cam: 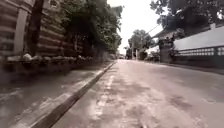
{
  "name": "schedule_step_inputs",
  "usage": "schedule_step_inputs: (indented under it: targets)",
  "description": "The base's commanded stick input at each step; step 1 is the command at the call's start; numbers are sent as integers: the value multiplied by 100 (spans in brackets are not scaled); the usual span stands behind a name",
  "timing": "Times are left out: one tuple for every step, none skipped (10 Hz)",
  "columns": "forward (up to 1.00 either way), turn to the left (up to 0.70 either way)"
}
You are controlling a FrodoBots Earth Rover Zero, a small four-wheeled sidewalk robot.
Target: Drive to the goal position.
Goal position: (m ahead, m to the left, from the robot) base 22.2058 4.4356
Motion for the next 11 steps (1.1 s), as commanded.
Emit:
schedule_step_inputs:
  targets:
    - [70, -3]
    - [70, 0]
    - [70, 0]
    - [70, 0]
    - [70, 0]
    - [70, 0]
    - [70, 0]
    - [70, 0]
    - [70, 0]
    - [70, 0]
    - [70, 0]
